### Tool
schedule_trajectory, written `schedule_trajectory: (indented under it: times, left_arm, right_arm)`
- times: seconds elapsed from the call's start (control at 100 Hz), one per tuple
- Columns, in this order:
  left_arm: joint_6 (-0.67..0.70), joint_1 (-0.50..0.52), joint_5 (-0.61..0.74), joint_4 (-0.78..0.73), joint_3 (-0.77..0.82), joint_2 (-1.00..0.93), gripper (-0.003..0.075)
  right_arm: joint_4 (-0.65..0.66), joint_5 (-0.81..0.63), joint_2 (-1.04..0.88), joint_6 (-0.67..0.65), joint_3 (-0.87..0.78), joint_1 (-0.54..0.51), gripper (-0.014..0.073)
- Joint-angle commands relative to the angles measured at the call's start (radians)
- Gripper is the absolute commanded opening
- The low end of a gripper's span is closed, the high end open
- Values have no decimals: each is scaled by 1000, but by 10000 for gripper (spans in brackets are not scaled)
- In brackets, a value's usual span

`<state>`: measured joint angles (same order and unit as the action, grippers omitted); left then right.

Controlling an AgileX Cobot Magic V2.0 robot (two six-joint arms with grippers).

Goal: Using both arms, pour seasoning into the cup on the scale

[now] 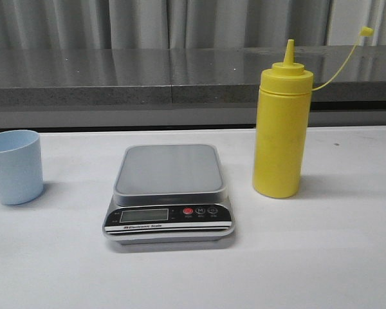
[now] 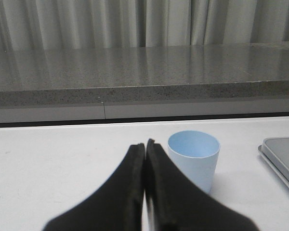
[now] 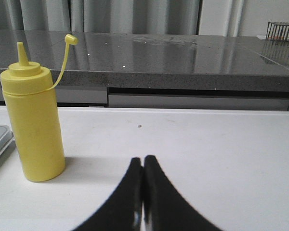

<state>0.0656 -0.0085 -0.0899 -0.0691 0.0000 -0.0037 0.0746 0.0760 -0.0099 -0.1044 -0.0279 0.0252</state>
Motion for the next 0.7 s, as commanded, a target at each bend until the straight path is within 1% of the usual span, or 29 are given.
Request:
schedule_trajectory:
  times: [0.0,0.25,0.36,0.5,0.58,0.69]
  left_arm:
    - [9,2,79,3,42,-30,-20]
    - [9,2,79,3,31,-30,-20]
    - [9,2,53,3,-20,-20,-20]
    - [9,2,-82,3,-156,58,-20]
    - [9,2,-177,3,-251,149,-20]
    - [9,2,-270,3,-396,292,-20]
  right_arm:
    - [11,-83,-20,0,22,-5,-67]
    - [11,-83,-20,0,22,-5,-67]
    - [11,-83,-20,0,22,-5,-67]
    - [11,-83,-20,0,22,-5,-67]
    - [11,-83,-20,0,22,-5,-67]
    - [11,-83,-20,0,22,-5,-67]
